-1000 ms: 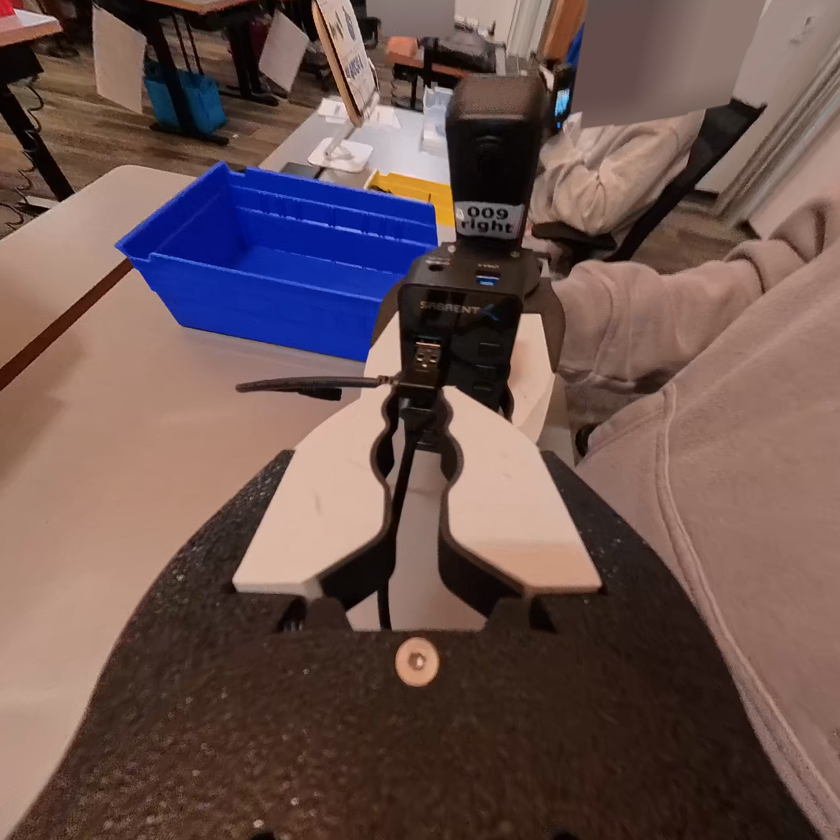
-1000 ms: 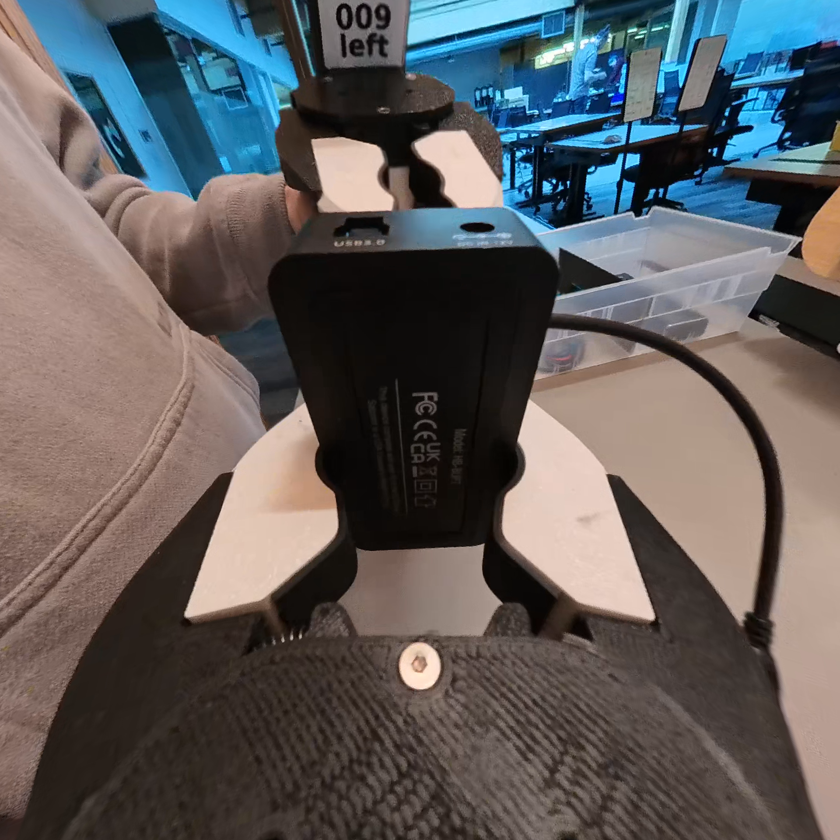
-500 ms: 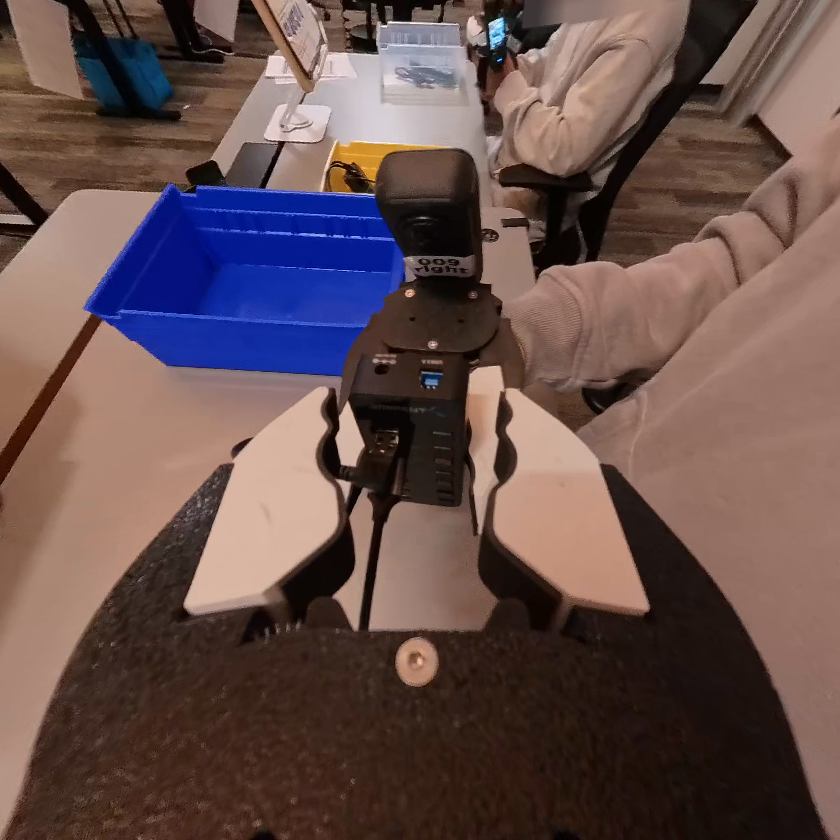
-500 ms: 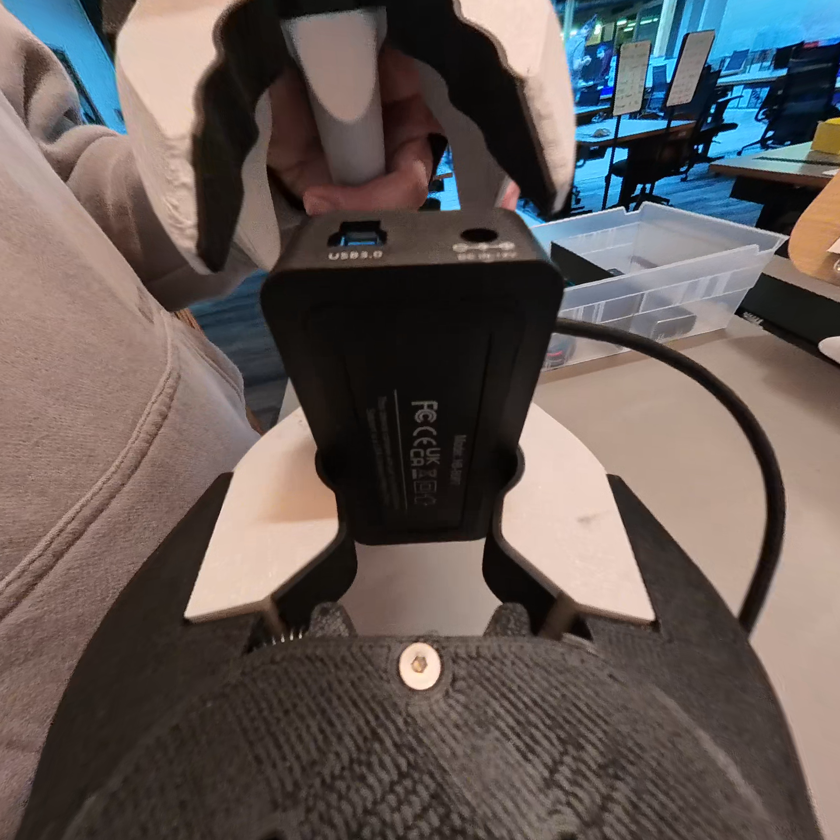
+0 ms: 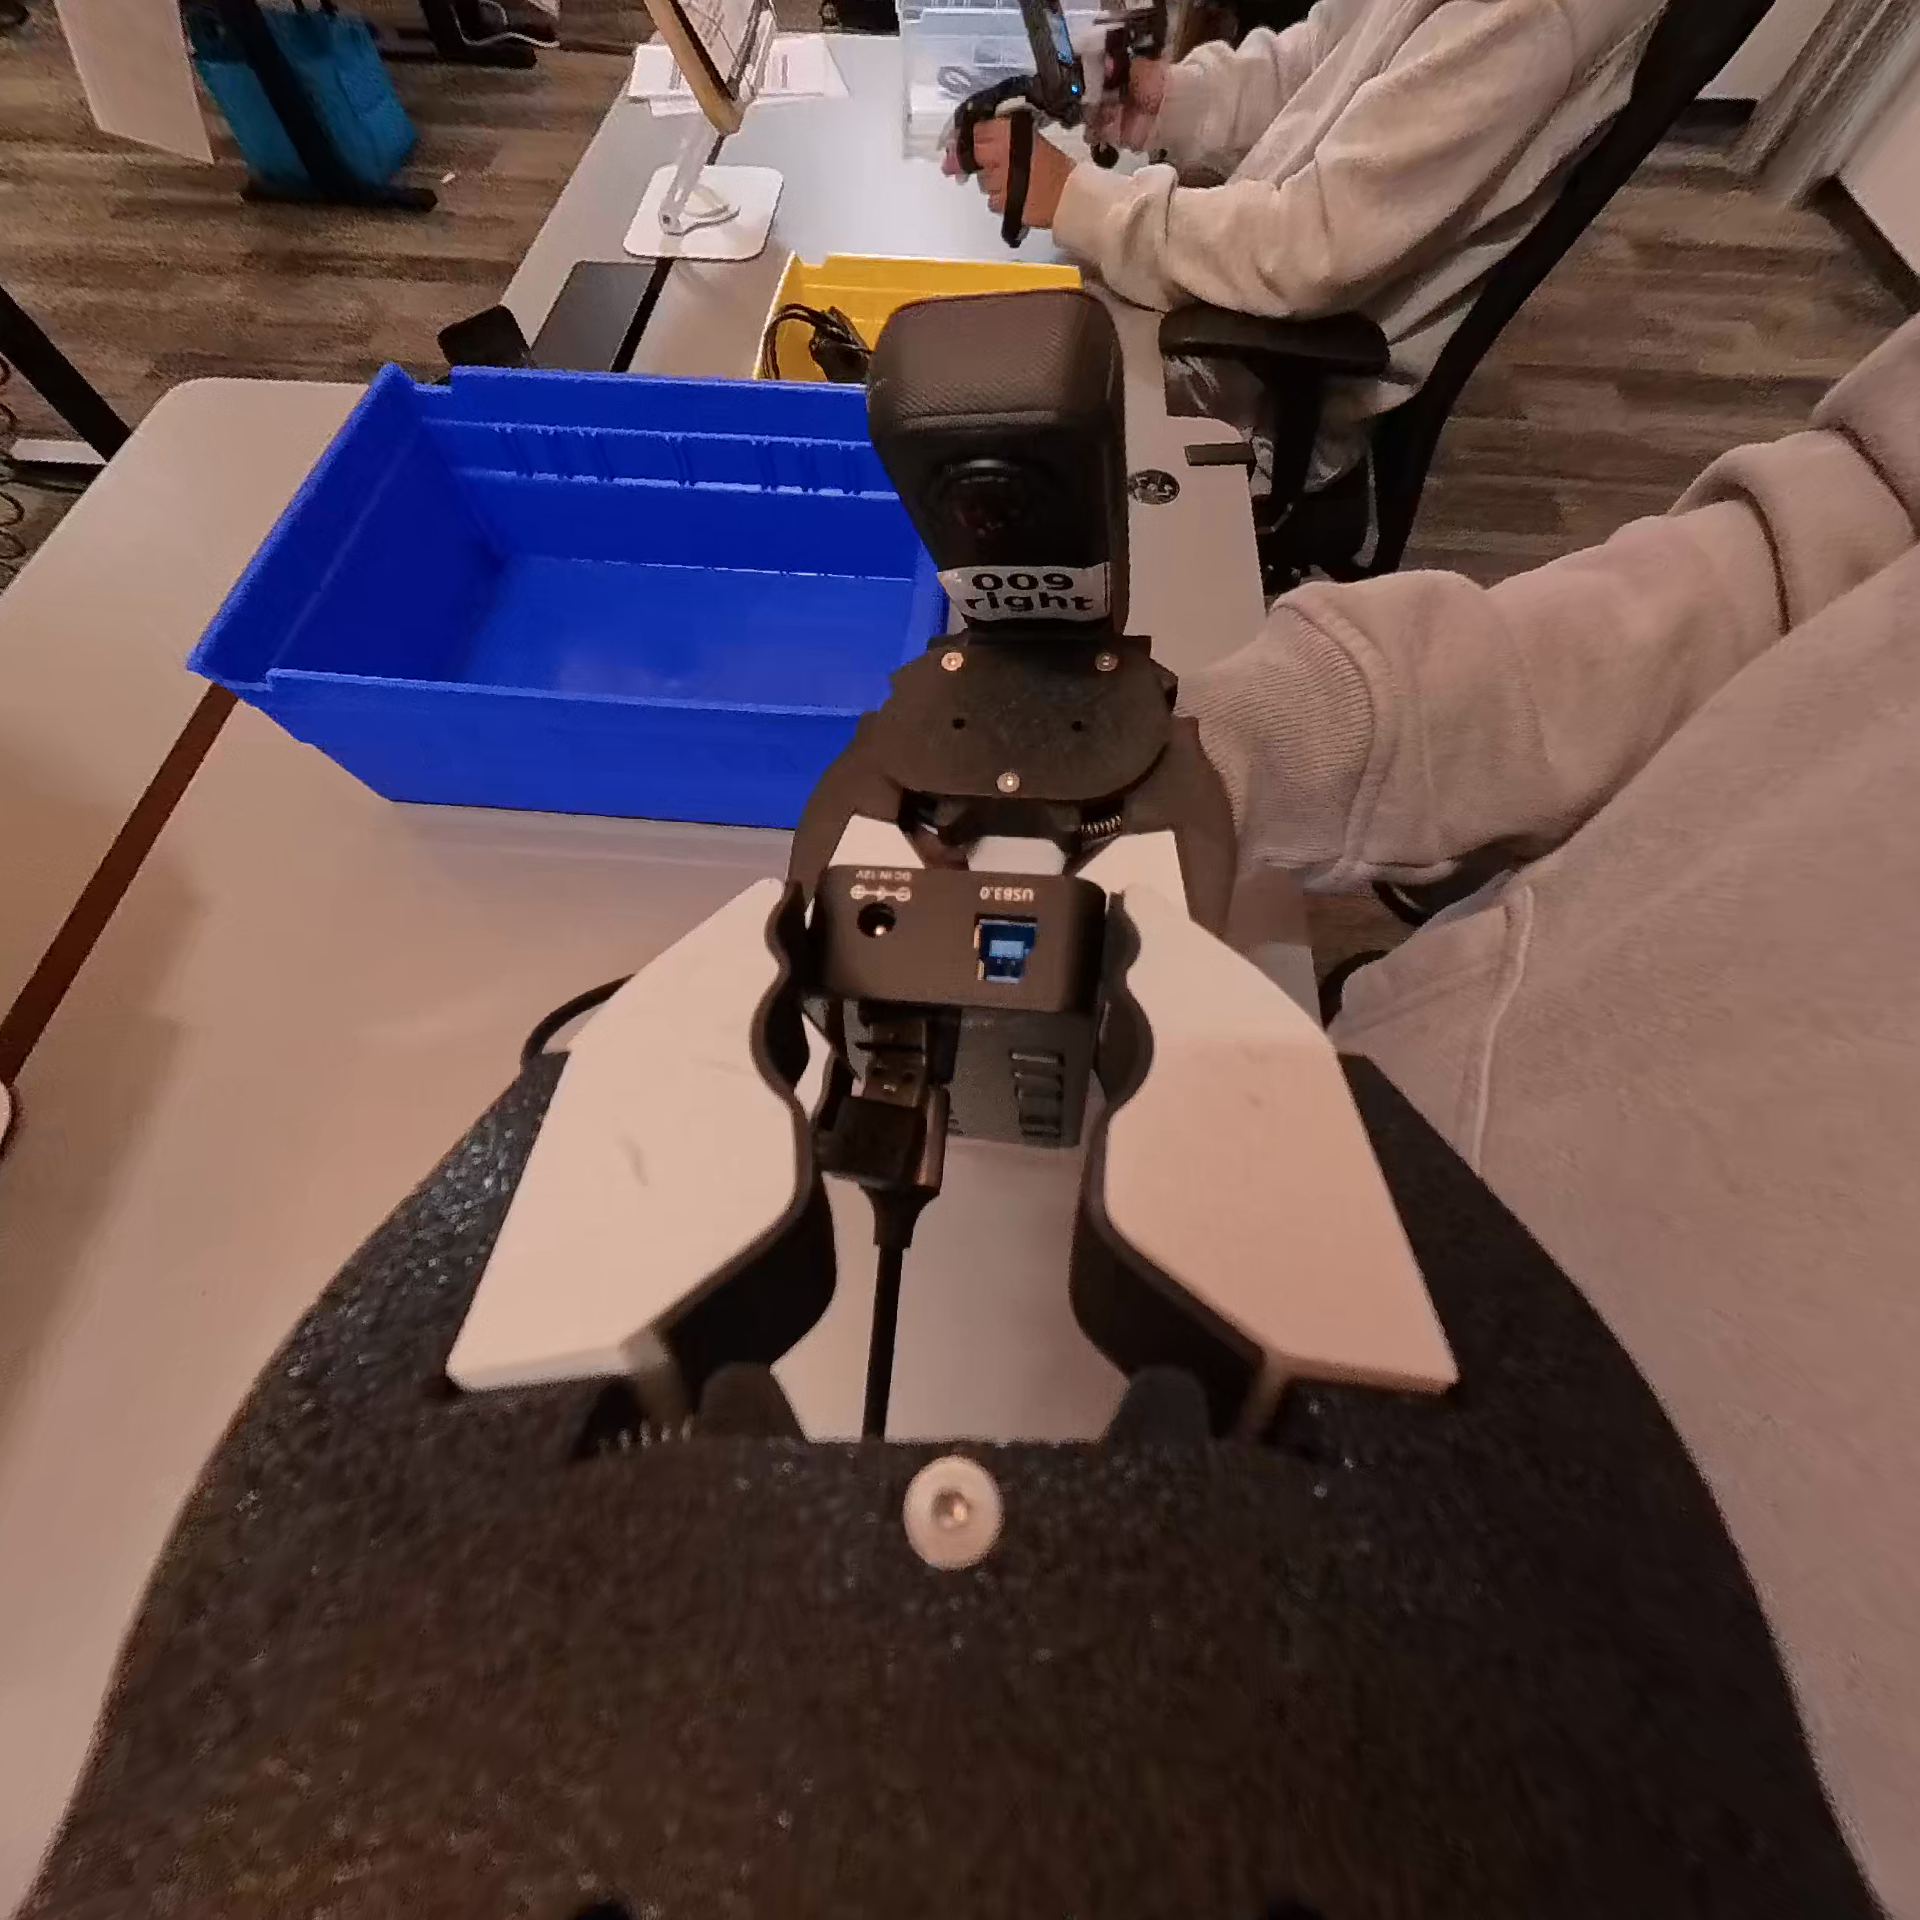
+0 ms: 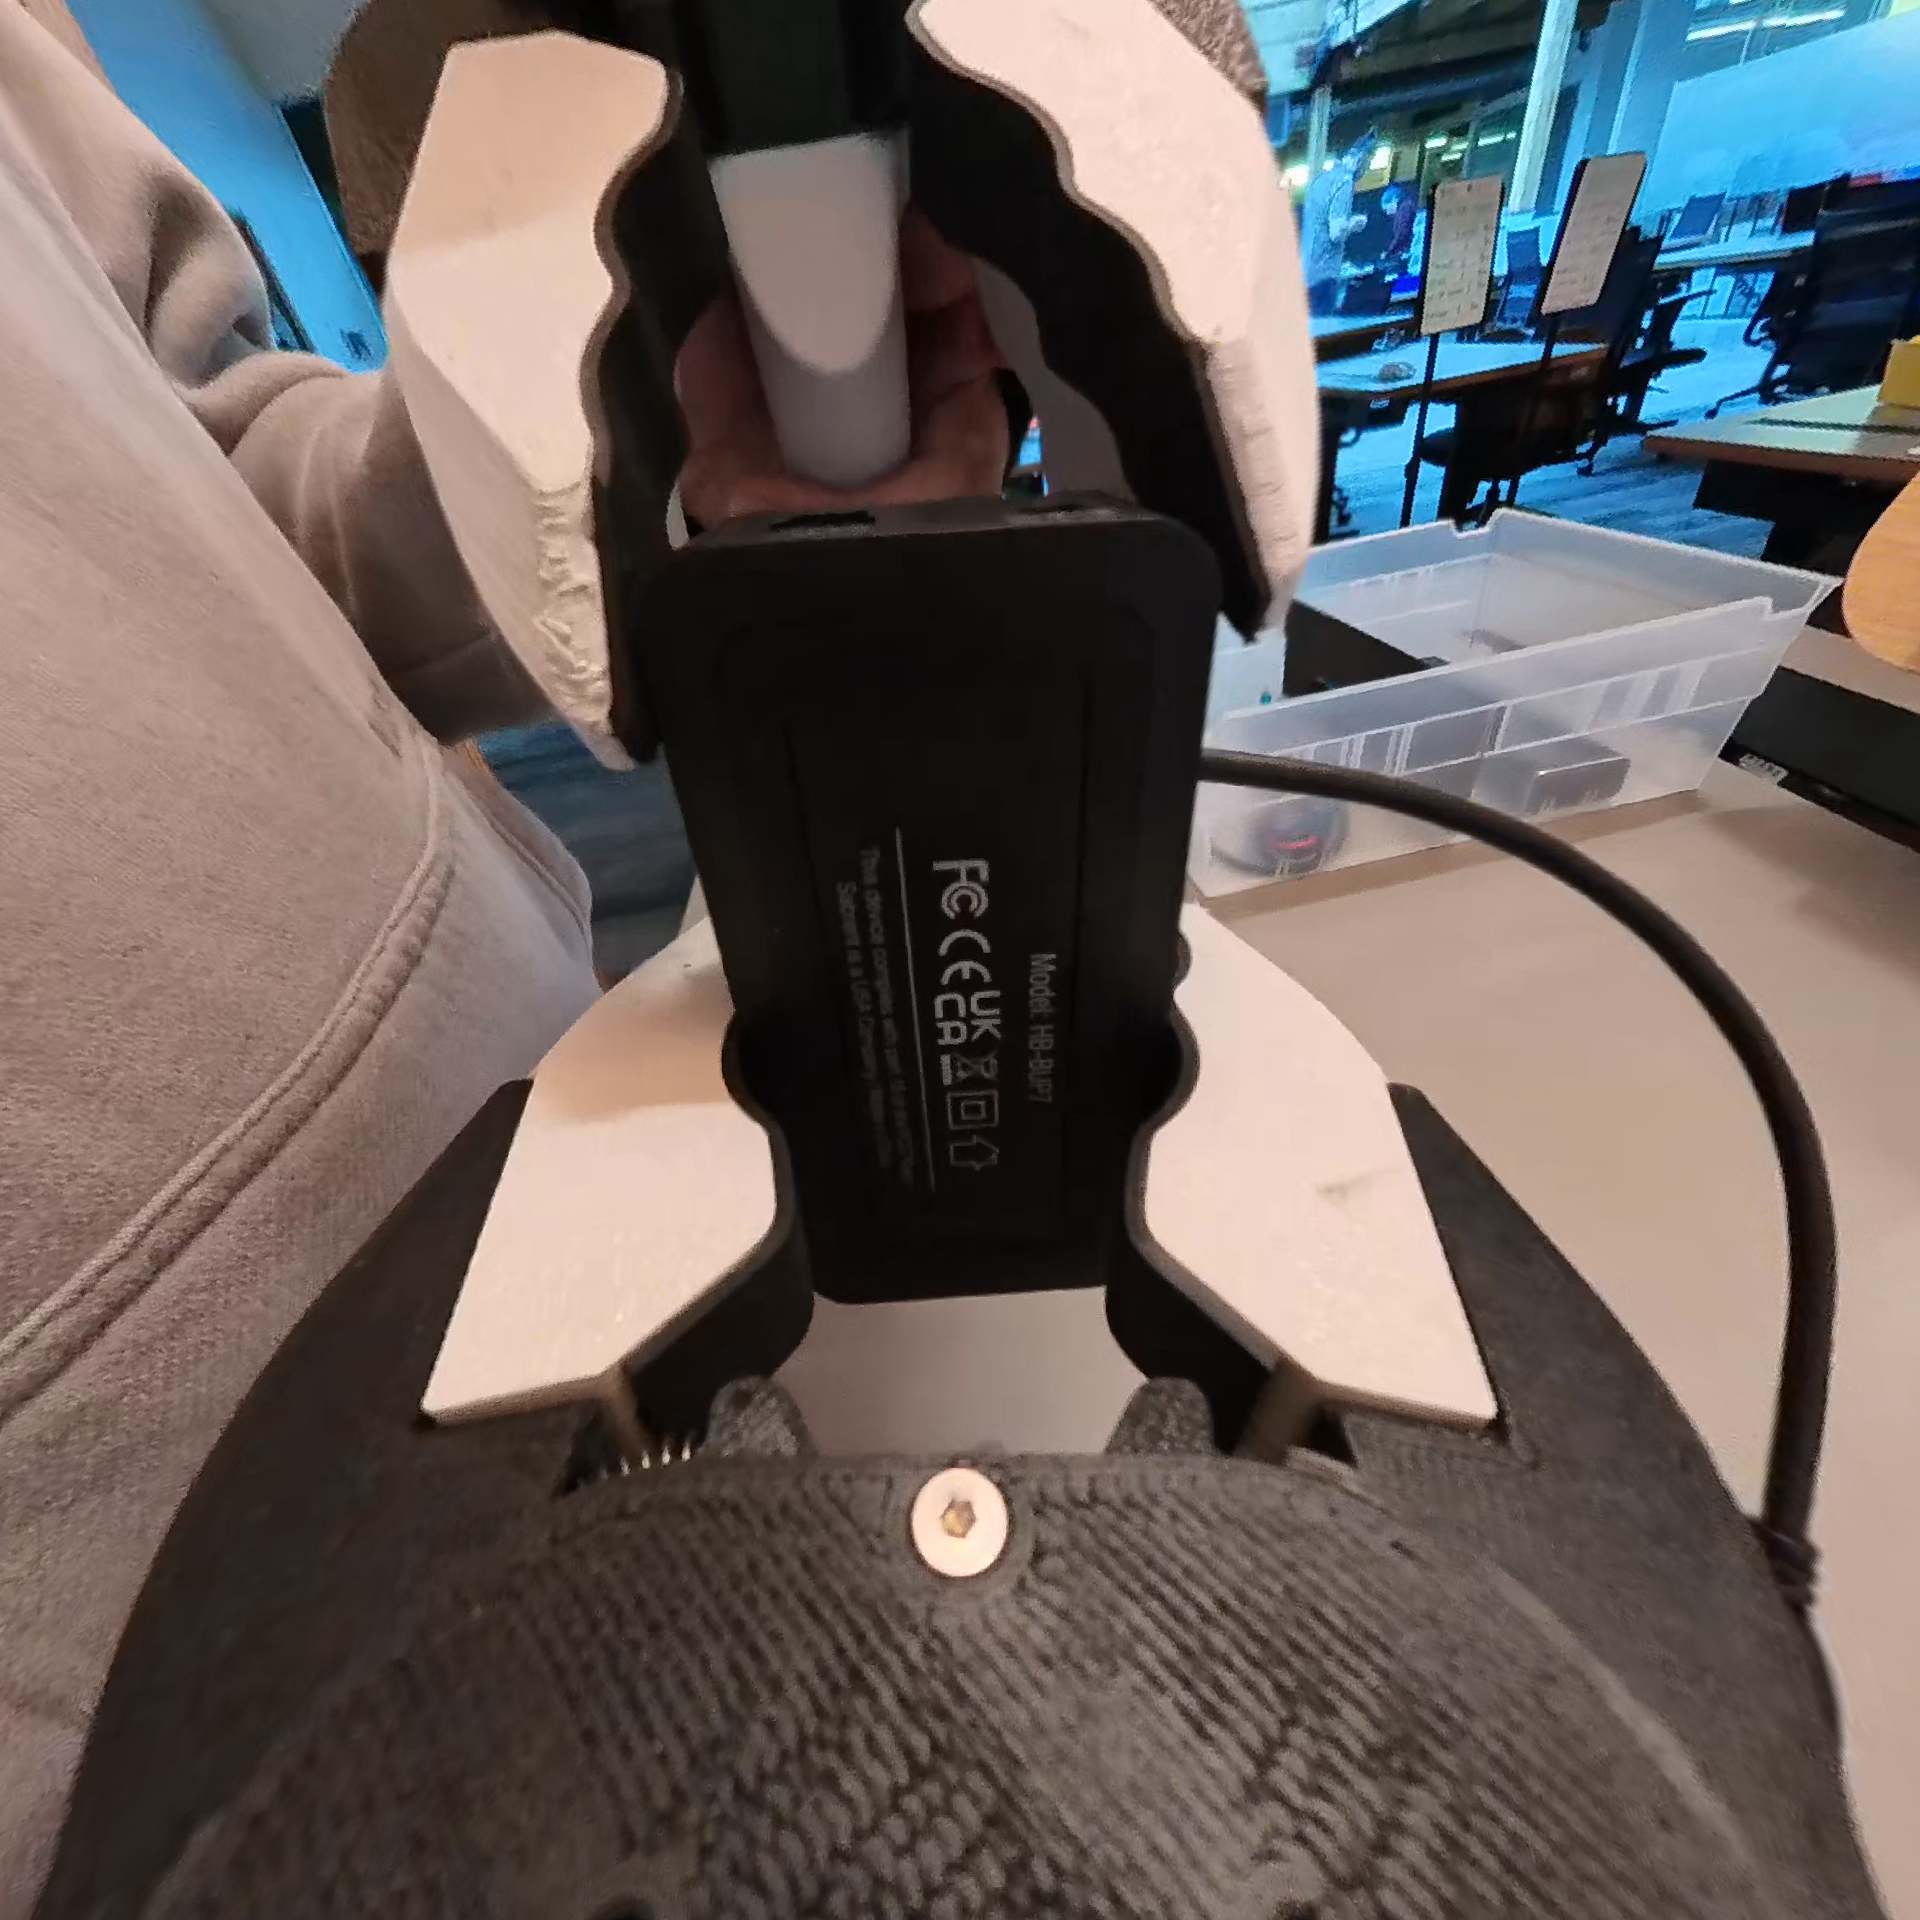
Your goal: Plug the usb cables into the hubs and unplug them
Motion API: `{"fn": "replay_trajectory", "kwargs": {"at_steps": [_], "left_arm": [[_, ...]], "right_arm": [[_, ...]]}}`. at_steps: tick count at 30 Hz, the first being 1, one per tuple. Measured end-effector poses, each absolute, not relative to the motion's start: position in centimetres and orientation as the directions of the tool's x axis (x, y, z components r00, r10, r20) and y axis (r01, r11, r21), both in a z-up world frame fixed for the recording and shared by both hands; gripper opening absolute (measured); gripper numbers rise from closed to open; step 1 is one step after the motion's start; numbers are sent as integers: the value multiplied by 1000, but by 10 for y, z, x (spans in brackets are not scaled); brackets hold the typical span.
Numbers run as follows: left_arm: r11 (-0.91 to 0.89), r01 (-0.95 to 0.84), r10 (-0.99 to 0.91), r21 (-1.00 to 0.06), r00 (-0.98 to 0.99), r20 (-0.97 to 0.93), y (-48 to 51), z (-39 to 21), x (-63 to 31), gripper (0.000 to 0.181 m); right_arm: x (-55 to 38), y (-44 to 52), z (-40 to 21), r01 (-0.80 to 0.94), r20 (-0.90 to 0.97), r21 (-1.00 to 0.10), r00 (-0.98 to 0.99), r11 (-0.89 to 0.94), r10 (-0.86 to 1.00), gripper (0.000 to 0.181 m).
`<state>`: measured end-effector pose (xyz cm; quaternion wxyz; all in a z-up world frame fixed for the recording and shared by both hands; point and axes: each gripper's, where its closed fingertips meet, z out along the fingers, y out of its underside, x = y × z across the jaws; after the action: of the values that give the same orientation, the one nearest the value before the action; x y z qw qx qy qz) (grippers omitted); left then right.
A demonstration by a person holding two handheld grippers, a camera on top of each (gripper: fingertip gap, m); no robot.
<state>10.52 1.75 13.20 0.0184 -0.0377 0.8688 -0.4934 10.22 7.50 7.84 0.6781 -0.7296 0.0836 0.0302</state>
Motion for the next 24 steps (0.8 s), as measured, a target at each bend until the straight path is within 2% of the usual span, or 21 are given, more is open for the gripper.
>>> {"fn": "replay_trajectory", "kwargs": {"at_steps": [7, 12, 14, 24], "left_arm": [[547, -22, -85, -837, -996, -29, 20, 125, 106, 53], [571, -14, -91, -821, -995, -46, 20, 119, 107, 53], [564, -16, -91, -826, -995, -43, 19, 120, 106, 53], [488, -82, -107, -869, -994, 34, 26, 135, 105, 58]], "right_arm": [[107, 73, 99, -173, -177, -983, 980, 53, -89, 74], [110, 75, 93, -145, -139, -989, 981, -39, -137, 77], [110, 74, 91, -123, -113, -990, 984, -68, -138, 71], [105, 66, 101, -90, -92, -996, 990, 22, -111, 71]]}}
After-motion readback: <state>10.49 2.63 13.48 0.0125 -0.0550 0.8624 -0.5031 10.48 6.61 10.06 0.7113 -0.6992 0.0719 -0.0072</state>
